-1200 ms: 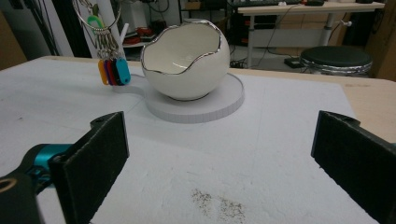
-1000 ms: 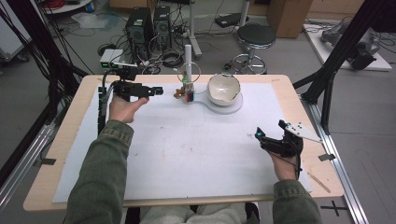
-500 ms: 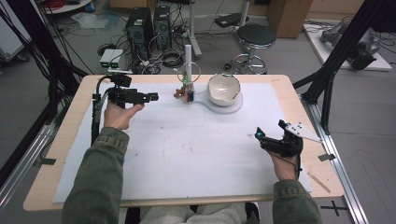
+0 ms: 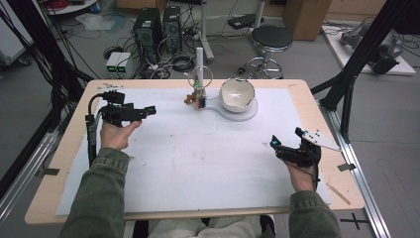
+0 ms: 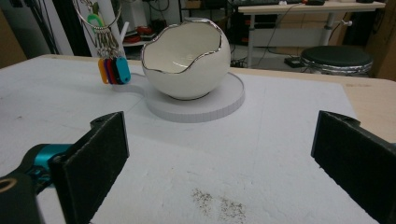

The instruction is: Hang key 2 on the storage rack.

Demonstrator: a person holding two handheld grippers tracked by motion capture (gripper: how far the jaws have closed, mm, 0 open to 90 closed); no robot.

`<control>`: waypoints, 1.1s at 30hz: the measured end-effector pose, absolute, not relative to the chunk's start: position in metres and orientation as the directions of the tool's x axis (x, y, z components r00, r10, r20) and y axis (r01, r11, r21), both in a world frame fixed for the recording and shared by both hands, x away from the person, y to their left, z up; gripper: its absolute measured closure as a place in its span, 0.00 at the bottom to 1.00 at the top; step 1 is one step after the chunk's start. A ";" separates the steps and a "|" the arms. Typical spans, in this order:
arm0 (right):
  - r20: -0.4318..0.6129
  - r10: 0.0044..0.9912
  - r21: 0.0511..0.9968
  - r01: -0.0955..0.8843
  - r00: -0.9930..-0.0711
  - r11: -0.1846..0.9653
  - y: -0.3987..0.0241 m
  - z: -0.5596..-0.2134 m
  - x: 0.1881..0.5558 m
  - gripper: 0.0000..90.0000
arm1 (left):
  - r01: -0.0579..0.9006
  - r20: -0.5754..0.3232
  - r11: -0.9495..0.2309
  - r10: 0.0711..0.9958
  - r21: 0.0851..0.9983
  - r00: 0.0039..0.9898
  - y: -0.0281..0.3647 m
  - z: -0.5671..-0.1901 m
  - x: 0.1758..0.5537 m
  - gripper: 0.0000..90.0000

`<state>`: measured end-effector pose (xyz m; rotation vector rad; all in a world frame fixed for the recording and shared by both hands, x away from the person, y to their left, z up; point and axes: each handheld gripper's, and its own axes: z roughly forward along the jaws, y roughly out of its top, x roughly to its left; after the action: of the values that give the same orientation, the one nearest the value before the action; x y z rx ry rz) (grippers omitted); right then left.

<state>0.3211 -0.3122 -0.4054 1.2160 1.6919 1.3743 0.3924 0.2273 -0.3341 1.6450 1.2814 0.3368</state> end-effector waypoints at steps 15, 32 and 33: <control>0.067 0.926 0.965 0.260 -0.372 0.035 -0.312 -0.405 0.321 0.03 | 0.562 -0.305 0.069 0.890 0.824 0.339 0.250 -0.360 0.365 0.02; 0.063 0.926 0.965 0.259 -0.372 0.038 -0.311 -0.405 0.320 0.03 | 0.482 -0.214 0.070 0.944 0.873 0.250 0.264 -0.385 0.339 0.02; 0.065 0.926 0.965 0.260 -0.372 0.037 -0.311 -0.405 0.320 0.03 | 0.475 -0.214 0.075 0.945 0.877 0.246 0.266 -0.387 0.337 0.02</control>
<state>0.3203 -0.3114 -0.4053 1.2084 1.6950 1.3659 0.3370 0.2657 -0.3873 1.5498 1.3741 0.6099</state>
